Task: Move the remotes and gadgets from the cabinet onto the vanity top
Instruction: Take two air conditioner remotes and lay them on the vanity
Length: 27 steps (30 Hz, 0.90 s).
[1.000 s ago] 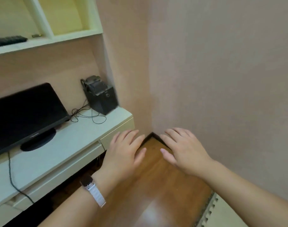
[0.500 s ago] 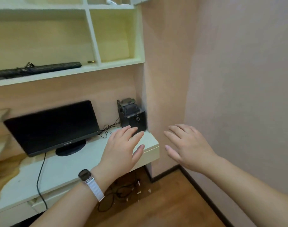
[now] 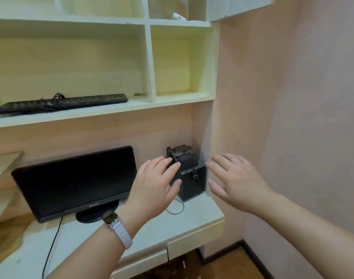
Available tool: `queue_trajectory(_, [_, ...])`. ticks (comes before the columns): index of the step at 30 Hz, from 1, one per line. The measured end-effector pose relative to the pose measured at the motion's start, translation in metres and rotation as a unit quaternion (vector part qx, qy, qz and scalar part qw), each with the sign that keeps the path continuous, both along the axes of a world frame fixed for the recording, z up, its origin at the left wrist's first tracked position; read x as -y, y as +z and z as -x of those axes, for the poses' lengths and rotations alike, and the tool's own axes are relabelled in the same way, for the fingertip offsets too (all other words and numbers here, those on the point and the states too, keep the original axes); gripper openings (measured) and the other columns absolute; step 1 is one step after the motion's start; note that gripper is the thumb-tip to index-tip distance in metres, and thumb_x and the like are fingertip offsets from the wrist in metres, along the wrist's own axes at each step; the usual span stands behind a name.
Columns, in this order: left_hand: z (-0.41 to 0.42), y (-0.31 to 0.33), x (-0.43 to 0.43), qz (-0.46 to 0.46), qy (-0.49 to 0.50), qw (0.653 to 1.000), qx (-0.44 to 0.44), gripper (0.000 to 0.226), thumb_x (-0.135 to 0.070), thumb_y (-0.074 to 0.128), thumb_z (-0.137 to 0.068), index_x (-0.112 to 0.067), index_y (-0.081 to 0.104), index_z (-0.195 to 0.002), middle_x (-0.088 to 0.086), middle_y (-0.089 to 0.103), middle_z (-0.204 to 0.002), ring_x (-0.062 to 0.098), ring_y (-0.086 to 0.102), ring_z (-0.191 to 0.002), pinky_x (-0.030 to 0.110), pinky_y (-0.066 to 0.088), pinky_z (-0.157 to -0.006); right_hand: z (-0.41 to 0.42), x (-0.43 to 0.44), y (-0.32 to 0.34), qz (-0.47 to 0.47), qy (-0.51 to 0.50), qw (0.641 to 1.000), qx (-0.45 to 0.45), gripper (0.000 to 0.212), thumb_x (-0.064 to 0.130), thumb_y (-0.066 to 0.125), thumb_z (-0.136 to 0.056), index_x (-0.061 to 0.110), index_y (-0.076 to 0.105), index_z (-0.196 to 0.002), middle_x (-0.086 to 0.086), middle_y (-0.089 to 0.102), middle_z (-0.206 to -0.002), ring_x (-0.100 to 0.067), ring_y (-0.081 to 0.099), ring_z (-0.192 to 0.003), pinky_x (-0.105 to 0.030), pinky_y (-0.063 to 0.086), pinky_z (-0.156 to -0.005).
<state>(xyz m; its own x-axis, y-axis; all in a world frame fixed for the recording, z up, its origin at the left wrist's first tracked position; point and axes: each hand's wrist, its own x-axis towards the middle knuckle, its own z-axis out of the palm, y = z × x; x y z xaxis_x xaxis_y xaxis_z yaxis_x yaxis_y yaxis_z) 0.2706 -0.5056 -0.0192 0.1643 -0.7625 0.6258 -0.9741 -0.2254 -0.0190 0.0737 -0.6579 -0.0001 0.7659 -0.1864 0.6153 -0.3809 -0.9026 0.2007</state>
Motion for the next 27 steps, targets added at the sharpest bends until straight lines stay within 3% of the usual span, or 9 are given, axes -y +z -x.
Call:
queue_trajectory(5, [-0.077, 0.023, 0.039, 0.031, -0.024, 0.999, 0.008, 0.043, -0.041, 0.054, -0.089, -0.020, 0.063, -0.126, 0.003, 0.062, -0.127, 0.028, 0.053, -0.123, 0.047, 0.041, -0.103, -0.073, 0.033, 0.025, 0.035, -0.013, 0.999, -0.005, 0.041, 0.042, 0.049, -0.088, 0.013, 0.067, -0.113, -0.007, 0.066, -0.113, -0.031, 0.061, -0.105, -0.040, 0.050, -0.083])
queue_trajectory(12, [-0.152, 0.073, 0.100, 0.030, -0.044, 0.999, -0.003, 0.048, -0.045, 0.046, -0.089, -0.021, 0.060, -0.129, 0.005, 0.059, -0.132, 0.028, 0.051, -0.125, 0.047, 0.038, -0.105, -0.141, 0.071, 0.074, 0.040, -0.070, 0.997, 0.002, 0.047, 0.045, 0.046, -0.090, 0.013, 0.065, -0.119, -0.008, 0.065, -0.120, -0.032, 0.060, -0.111, -0.042, 0.048, -0.090])
queue_trajectory(21, [-0.186, 0.138, 0.162, 0.102, -0.069, 0.992, 0.038, 0.046, -0.043, 0.047, -0.087, -0.018, 0.065, -0.121, 0.006, 0.064, -0.121, 0.029, 0.057, -0.114, 0.041, 0.043, -0.093, -0.185, 0.131, 0.133, 0.033, -0.086, 0.995, 0.046, 0.049, 0.048, 0.040, -0.091, 0.015, 0.062, -0.121, -0.006, 0.064, -0.122, -0.031, 0.059, -0.112, -0.041, 0.046, -0.090])
queue_trajectory(27, [-0.183, 0.205, 0.195, 0.153, -0.089, 0.984, -0.027, 0.053, -0.050, 0.042, -0.087, -0.025, 0.056, -0.131, -0.003, 0.056, -0.133, 0.017, 0.044, -0.126, 0.033, 0.033, -0.100, -0.201, 0.181, 0.202, 0.028, -0.039, 0.991, 0.127, 0.056, 0.050, 0.039, -0.089, 0.013, 0.061, -0.124, -0.009, 0.063, -0.125, -0.032, 0.059, -0.110, -0.042, 0.048, -0.087])
